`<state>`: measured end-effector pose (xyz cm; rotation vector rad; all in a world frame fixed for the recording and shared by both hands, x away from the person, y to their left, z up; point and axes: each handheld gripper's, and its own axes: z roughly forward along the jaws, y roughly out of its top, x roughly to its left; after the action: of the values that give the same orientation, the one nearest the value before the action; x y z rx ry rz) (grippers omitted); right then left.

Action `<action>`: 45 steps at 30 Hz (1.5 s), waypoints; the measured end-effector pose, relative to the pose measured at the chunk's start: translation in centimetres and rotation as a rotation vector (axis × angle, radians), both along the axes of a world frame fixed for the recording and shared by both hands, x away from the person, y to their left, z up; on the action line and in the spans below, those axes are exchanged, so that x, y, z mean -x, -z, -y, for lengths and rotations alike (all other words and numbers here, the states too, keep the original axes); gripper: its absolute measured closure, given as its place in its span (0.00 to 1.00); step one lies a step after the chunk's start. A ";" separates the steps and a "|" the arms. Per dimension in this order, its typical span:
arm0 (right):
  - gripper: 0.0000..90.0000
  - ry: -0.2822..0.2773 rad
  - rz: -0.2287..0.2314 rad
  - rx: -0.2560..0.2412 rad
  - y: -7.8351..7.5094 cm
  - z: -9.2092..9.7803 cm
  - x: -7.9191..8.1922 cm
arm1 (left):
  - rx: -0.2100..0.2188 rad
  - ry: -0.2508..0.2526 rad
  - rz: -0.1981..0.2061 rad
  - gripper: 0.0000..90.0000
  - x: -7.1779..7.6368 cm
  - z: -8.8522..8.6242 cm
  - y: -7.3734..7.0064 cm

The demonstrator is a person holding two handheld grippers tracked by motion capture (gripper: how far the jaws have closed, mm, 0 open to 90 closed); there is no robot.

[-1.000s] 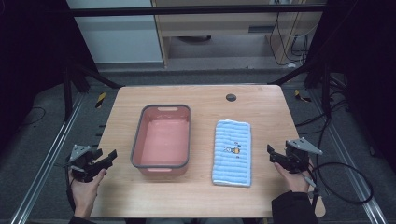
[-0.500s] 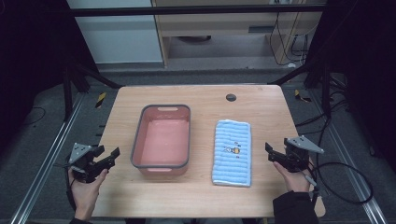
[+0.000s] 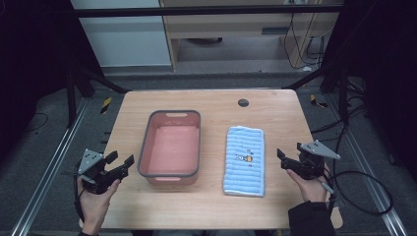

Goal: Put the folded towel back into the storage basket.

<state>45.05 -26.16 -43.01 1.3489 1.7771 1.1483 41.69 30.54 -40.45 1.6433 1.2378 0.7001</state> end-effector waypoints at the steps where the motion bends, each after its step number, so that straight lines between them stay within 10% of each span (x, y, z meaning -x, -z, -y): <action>1: 0.26 -0.003 0.000 -0.005 -0.1 -0.1 0.0 | 0.001 0.003 0.006 0.38 0.1 0.2 -0.1; 45: 0.38 -0.065 0.051 -0.015 -4.0 -1.4 -1.7 | -0.025 0.181 0.071 0.47 -1.1 10.8 -1.7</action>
<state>46.74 -24.73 -38.96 1.2678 1.7902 1.2227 42.82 19.76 -38.72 1.7114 1.0197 0.6571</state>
